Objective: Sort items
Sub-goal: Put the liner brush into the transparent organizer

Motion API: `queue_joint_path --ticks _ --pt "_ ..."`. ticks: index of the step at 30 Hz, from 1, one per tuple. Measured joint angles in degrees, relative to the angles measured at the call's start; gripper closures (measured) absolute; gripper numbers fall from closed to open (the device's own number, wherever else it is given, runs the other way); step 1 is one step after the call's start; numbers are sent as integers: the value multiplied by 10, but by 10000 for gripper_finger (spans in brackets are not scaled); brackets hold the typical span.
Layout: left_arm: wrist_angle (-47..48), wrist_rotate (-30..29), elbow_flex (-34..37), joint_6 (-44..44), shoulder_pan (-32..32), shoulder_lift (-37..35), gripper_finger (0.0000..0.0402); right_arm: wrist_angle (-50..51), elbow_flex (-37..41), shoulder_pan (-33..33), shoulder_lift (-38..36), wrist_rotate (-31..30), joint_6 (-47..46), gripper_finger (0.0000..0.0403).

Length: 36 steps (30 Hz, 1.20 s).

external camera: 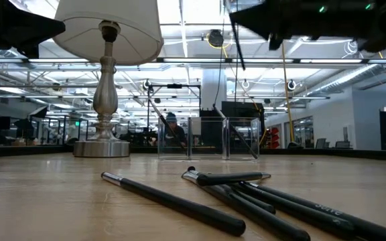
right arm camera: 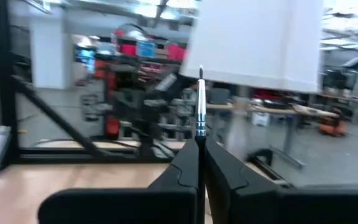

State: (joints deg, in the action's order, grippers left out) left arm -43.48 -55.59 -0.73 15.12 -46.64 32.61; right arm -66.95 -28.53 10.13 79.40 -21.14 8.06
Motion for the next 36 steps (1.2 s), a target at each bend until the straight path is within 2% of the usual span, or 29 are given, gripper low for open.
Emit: queue_joint_path --ticks 2,7,16,26,36 --pt "0 0 0 0 6 0 376 -2 0 -24 12 18 -8 403" --pt "2 0 0 -5 18 0 376 -36 0 -57 66 17 -7 403" --pt "4 0 0 -9 20 0 376 -174 0 -65 174 18 7 403" --pt "15 1 0 -19 20 0 376 -175 -1 -64 216 -34 0 403" --pt "15 1 0 -25 20 0 376 -161 5 -56 218 -86 -14 403"
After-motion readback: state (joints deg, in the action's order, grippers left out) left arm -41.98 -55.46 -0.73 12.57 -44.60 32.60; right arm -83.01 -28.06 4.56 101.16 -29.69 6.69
